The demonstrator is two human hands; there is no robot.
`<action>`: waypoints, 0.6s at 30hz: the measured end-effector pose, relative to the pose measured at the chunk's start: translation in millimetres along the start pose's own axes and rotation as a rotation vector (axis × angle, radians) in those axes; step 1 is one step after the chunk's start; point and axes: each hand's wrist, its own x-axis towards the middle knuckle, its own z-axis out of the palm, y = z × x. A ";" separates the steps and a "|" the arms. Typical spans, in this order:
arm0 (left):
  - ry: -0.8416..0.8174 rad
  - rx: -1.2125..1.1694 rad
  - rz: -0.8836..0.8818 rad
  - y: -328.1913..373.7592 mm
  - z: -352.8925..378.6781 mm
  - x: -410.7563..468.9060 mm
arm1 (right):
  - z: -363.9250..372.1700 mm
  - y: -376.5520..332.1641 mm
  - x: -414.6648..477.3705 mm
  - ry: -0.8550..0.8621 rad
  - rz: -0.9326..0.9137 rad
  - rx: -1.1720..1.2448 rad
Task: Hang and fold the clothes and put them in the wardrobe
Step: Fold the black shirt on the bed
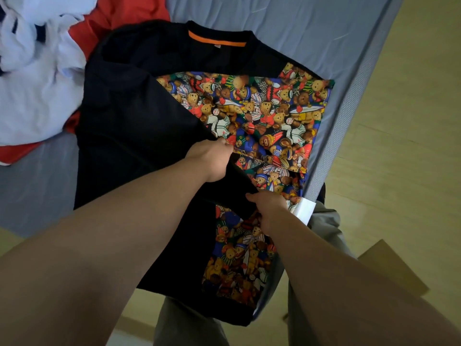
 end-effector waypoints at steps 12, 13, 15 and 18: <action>0.382 -0.010 -0.256 -39.8 -62.8 9.8 | 8.0 -50.9 -43.0 0.342 -0.612 0.111; 0.434 -0.068 -0.258 -40.5 -67.4 12.7 | 5.1 -62.5 -41.3 0.374 -0.639 0.154; 0.445 -0.187 -0.225 -38.6 -75.7 19.7 | -1.5 -84.6 -33.2 0.442 -0.659 0.227; 0.357 -0.220 -0.171 -39.9 -79.7 27.8 | -13.6 -107.6 -18.0 0.517 -0.572 0.118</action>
